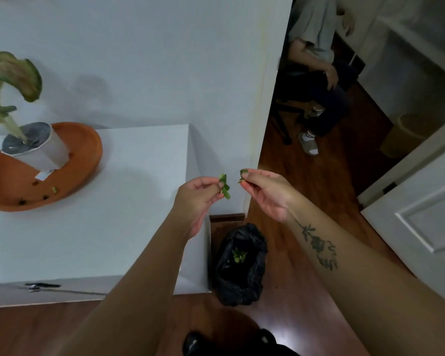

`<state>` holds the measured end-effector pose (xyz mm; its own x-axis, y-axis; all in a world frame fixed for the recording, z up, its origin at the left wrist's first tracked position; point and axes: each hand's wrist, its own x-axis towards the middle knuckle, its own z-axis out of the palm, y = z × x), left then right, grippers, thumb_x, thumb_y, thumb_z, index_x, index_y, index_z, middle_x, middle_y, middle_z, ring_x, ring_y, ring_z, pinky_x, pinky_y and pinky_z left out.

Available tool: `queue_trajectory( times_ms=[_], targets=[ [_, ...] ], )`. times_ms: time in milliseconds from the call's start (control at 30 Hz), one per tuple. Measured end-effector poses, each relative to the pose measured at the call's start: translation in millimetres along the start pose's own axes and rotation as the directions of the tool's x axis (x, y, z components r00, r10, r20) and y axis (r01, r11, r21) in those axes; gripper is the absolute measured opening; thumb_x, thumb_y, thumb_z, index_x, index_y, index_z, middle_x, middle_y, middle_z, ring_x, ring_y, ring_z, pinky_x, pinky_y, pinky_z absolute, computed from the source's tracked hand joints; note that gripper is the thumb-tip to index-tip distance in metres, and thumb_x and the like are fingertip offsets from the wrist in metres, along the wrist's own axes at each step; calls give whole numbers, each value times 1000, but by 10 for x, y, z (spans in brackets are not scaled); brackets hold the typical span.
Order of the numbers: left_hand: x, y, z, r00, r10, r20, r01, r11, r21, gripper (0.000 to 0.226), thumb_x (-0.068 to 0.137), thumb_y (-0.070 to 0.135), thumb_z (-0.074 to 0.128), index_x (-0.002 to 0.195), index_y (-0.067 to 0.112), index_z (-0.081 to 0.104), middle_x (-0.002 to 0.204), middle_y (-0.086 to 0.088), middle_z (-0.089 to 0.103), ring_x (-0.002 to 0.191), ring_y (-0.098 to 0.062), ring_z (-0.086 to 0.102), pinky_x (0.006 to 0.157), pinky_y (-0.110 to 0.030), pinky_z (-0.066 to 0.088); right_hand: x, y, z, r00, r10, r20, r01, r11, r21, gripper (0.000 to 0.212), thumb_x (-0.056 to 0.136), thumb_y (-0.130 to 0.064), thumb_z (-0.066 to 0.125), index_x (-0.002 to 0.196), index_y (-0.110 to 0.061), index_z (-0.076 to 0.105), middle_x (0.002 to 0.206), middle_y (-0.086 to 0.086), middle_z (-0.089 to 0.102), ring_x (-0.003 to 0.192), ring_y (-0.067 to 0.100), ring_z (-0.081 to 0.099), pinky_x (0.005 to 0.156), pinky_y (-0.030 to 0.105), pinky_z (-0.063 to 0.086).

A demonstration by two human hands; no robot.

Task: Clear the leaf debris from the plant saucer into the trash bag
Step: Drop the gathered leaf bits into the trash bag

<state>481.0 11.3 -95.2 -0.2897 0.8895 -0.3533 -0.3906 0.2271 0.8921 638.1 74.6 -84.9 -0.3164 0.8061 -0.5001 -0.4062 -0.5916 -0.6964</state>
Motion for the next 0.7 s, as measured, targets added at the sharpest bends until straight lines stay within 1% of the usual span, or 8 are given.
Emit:
queue_trajectory(
  times_ms=[133,233,300,400,467,500,600,700],
  targets=[
    [90,-372,115,999,-28,-15,28,999,-30,8,87,-5,65,89,2,68,92,-13,72,85,-18,71,73,-20,56,161,167,-326,999,28,-45,-27,999,21,8,87,7,59,95,5,62,92,14,66,85,17,65,76,20,58],
    [191,-737,147,998,-62,-19,61,997,-49,8,87,-5,65,90,2,68,91,-12,73,84,-16,71,74,-21,56,352,387,-617,996,54,-72,-50,997,50,13,86,7,60,99,8,62,99,18,66,88,20,66,72,19,59],
    [266,-1010,149,996,-85,-26,83,995,-58,9,86,-5,66,90,2,69,86,-9,74,79,-14,72,73,-21,56,475,545,-818,993,67,-94,-61,996,58,17,87,7,59,103,11,60,102,20,64,89,20,65,71,18,59],
    [380,-1408,117,989,-127,-74,124,991,-47,9,87,-6,65,88,3,68,81,-7,73,73,-11,71,71,-20,56,643,795,-1089,987,88,-132,-82,996,46,10,88,7,58,97,7,62,93,16,65,78,15,67,68,17,59],
    [469,-1702,60,981,-161,-111,158,987,-36,10,87,-6,64,86,3,68,82,-8,71,74,-13,70,71,-20,56,782,1003,-1269,981,107,-159,-103,994,35,6,88,7,58,91,4,62,88,13,65,71,12,68,67,15,58],
    [507,-1851,21,977,-177,-122,174,984,-29,10,87,-6,64,86,3,68,82,-9,70,76,-14,69,72,-20,56,856,1116,-1361,979,117,-167,-113,993,32,6,88,7,58,90,4,62,88,13,65,71,11,68,66,15,58],
    [648,-2326,-136,963,-227,-149,231,973,10,10,87,-4,66,83,5,69,81,-9,70,76,-16,69,72,-21,56,1066,1439,-1611,975,135,-178,-134,991,20,6,89,8,56,89,5,61,87,13,63,79,14,64,69,15,57],
    [796,-2829,-337,948,-271,-168,286,956,71,11,87,-2,67,82,7,70,85,-10,71,83,-19,70,74,-21,56,1306,1782,-1864,973,143,-183,-144,990,7,7,89,9,55,92,6,60,89,14,63,83,16,62,69,15,57]
  ],
)
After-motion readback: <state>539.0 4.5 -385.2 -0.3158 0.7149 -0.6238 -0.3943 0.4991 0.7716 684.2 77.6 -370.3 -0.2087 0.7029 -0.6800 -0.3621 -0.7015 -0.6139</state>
